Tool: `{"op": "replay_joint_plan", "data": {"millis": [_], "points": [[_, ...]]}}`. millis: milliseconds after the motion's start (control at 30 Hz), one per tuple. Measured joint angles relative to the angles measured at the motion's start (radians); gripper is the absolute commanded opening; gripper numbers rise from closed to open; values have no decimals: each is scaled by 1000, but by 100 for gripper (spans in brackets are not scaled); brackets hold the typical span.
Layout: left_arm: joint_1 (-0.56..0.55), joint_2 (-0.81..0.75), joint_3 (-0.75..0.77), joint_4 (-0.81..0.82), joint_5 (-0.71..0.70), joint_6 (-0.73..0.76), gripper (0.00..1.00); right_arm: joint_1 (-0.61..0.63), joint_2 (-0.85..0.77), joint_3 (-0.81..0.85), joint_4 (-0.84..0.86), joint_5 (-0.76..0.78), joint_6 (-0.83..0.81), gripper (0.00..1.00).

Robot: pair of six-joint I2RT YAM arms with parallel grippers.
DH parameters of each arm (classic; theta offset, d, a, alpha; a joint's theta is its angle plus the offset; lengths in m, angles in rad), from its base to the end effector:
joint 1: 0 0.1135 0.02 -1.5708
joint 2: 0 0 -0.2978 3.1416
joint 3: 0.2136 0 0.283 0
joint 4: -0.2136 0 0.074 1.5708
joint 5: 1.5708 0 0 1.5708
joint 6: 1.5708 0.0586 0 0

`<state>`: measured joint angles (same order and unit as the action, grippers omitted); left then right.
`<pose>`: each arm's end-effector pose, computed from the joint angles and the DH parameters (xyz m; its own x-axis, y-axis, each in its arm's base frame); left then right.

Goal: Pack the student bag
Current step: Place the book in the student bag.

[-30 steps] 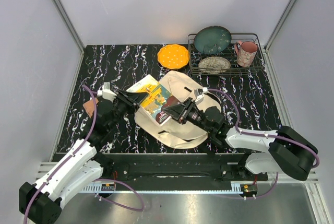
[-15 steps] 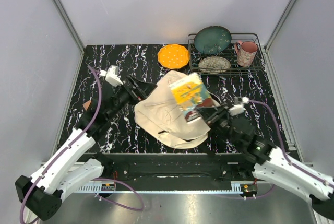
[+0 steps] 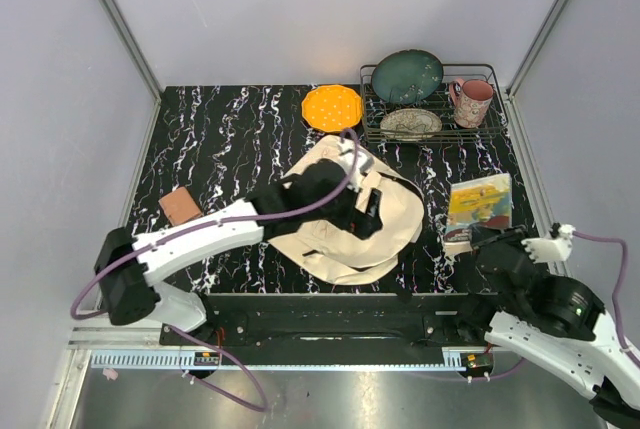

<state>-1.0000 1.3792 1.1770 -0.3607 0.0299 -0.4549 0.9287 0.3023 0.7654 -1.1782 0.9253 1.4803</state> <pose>0.1922 -0.3025 0.3383 -0.6346 0.1754 -0.7527 0.6412 0.6633 -0.3859 0.0607 0.0031 0.3077 -0.1556 0.7924 -0.5899 0.3802 0.5992 0.7046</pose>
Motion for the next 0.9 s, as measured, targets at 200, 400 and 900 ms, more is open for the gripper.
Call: {"op": "replay_joint_plan", "data": {"millis": [200, 400, 900], "points": [[-93, 175, 131, -88, -22, 68, 99, 0, -52, 73, -163, 77, 123, 0], [-155, 357, 304, -137, -24, 116, 99, 0, -146, 117, -211, 96, 107, 0], [-203, 616, 484, -276, -115, 138, 90, 0, -190, 117, -219, 19, 61, 0]]}}
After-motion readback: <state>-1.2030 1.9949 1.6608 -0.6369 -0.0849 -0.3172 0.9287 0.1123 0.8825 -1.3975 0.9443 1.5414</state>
